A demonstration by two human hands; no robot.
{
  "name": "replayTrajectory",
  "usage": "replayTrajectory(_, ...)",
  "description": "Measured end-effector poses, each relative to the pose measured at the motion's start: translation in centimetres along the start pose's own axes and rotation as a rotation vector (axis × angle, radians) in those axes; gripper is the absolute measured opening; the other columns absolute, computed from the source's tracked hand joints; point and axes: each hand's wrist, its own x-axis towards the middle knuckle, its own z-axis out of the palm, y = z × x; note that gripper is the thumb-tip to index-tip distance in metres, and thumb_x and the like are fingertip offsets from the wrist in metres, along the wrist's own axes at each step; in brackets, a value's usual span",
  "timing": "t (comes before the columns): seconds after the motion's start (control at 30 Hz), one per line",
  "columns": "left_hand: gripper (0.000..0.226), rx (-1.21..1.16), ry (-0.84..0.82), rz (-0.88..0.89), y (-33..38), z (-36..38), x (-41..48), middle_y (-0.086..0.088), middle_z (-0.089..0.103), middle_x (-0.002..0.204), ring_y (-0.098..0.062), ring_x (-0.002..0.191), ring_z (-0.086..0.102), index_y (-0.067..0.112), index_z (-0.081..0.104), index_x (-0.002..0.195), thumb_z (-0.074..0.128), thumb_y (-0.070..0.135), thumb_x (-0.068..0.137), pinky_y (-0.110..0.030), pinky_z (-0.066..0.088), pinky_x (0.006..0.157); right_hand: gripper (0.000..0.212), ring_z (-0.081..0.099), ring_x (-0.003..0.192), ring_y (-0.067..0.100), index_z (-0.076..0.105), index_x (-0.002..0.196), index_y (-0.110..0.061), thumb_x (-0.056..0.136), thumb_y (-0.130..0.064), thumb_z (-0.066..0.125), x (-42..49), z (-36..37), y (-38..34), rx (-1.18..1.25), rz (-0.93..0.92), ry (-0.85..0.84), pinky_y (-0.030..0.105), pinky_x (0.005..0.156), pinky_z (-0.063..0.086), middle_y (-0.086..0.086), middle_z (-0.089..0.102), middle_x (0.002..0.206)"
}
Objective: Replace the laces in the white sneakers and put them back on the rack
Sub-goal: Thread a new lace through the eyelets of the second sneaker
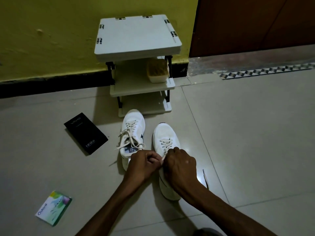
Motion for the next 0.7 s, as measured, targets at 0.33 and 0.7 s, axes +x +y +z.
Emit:
replayTrajectory(0.33, 0.007, -0.143, -0.044, -0.084, 0.04, -0.29, 0.23, 0.002, 0.072, 0.064, -0.01, 0.062, 0.071, 0.01, 0.076, 0.08, 0.071, 0.009, 0.084, -0.015, 0.052, 0.062, 0.035, 0.054, 0.044, 0.023, 0.058, 0.054, -0.013, 0.032, -0.017, 0.086, 0.12, -0.02, -0.33, 0.072, 0.058, 0.015, 0.022, 0.039, 0.032, 0.004, 0.054, 0.052)
replayTrajectory(0.7, 0.012, -0.052, -0.049, 0.014, 0.45, -0.22, 0.32, 0.008, 0.068, 0.061, -0.003, 0.057, 0.069, 0.014, 0.074, 0.076, 0.07, 0.006, 0.084, -0.012, 0.047, 0.057, 0.015, 0.063, 0.07, 0.024, 0.062, 0.074, -0.018, 0.063, -0.015, 0.072, -0.71, -0.16, 0.46, 0.376, 0.207, -0.109, 0.026, 0.056, 0.039, -0.001, 0.064, 0.079)
